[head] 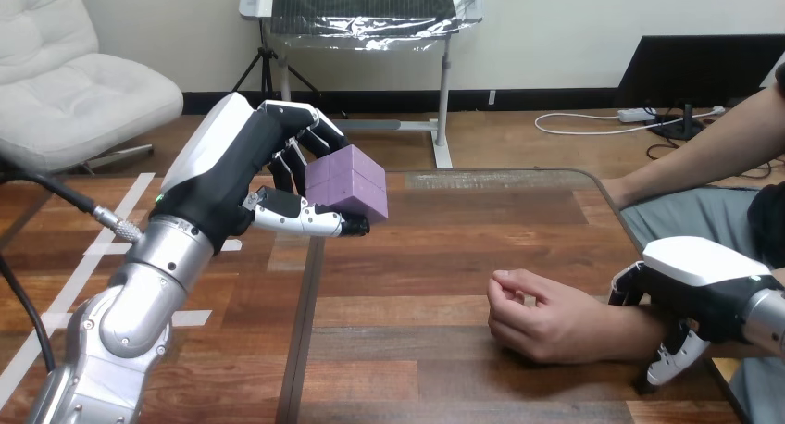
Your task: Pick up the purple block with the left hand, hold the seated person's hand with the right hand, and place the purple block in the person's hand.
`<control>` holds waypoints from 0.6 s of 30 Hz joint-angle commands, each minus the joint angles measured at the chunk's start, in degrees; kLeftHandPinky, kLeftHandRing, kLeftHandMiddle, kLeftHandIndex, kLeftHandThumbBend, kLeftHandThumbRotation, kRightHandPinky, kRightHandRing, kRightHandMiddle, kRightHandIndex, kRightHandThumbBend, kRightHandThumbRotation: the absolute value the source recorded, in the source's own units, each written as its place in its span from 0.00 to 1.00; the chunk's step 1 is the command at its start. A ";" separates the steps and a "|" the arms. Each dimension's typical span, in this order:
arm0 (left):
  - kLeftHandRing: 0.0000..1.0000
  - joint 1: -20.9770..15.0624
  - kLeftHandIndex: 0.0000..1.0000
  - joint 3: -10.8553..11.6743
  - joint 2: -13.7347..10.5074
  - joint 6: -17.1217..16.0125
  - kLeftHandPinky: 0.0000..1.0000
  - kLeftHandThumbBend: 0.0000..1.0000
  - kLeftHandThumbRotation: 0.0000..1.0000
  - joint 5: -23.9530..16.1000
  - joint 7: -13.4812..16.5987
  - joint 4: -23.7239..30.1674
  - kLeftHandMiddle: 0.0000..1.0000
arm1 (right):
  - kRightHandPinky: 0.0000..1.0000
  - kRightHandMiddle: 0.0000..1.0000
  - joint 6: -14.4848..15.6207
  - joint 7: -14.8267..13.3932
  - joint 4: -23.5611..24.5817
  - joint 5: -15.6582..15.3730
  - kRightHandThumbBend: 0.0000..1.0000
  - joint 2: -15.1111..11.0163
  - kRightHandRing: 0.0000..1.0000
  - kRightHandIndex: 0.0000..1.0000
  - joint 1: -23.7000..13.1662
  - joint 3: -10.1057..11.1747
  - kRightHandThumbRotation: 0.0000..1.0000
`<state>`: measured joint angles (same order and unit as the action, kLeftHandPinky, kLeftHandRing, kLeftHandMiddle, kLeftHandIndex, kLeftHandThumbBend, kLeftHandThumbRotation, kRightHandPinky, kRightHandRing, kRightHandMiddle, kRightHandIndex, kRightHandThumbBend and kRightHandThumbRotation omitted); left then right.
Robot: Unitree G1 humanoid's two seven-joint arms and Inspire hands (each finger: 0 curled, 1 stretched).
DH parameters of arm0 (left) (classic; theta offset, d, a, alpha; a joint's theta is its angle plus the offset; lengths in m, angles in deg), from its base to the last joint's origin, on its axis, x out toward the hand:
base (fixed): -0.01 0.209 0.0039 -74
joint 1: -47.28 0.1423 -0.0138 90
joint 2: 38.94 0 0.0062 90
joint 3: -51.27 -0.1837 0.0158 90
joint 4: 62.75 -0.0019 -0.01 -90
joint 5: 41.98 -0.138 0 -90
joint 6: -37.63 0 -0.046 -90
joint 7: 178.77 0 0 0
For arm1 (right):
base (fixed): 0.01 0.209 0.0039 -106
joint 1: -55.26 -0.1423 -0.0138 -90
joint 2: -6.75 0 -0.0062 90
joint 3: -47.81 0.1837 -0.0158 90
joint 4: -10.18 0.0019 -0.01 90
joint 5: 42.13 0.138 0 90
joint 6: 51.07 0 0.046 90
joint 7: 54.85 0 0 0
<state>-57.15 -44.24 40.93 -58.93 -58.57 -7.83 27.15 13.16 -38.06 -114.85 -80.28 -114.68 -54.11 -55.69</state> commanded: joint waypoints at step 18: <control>0.37 -2.64 0.45 1.70 0.35 -2.00 0.30 0.59 0.00 1.15 0.37 -1.81 0.42 | 0.37 0.51 3.05 1.46 -2.36 5.98 0.76 5.65 0.43 0.56 0.05 -0.96 0.07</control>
<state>-57.15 -44.22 40.94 -59.70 -58.27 -7.87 26.07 15.00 -37.66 -115.43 -76.40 -113.59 -54.70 -55.41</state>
